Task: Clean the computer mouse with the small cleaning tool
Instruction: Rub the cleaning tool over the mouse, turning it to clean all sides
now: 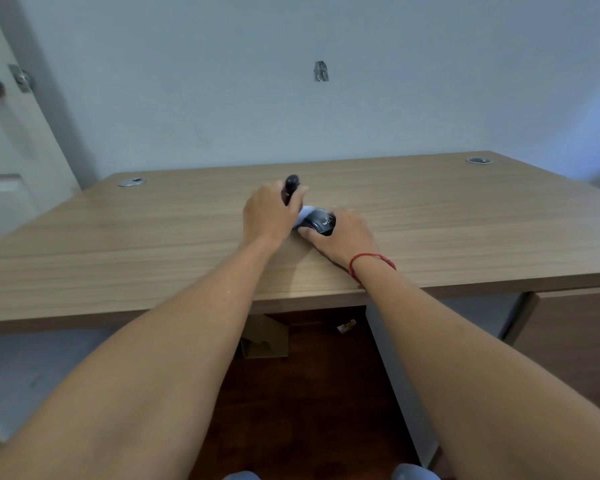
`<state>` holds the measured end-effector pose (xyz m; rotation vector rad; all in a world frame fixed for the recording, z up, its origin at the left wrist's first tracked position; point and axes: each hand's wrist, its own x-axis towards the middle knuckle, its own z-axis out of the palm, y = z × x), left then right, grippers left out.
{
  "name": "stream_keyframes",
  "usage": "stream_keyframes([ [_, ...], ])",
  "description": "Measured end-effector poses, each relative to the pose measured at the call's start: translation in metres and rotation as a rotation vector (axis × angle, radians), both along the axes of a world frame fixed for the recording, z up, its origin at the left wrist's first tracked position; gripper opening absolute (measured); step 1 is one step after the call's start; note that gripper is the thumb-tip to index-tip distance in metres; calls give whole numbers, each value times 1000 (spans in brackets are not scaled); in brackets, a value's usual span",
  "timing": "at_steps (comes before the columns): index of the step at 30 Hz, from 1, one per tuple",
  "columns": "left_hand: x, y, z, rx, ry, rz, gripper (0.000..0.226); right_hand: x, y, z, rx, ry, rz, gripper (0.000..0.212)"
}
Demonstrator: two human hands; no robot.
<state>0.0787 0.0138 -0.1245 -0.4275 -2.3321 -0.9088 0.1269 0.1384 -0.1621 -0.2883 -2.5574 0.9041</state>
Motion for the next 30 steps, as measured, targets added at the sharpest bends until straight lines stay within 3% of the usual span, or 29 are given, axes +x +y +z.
stream_keyframes([
  [4, -5, -10, -6, -94, -38, 135, 40, -3, 3, -2, 22, -3, 43, 48],
  [9, -1, -4, 1, 107, 31, -8, 45, -4, 5, -2, -3, -29, 120, 41],
  [18, -3, -8, -4, 79, -6, 61, 42, 0, 7, 1, -36, -31, 197, 34],
  [22, -4, -9, -2, 94, -32, 41, 39, 1, 1, 2, 19, -64, 207, 47],
  [30, 1, -21, -5, 51, 32, 9, 48, 1, 0, 3, 109, -22, -15, 43],
])
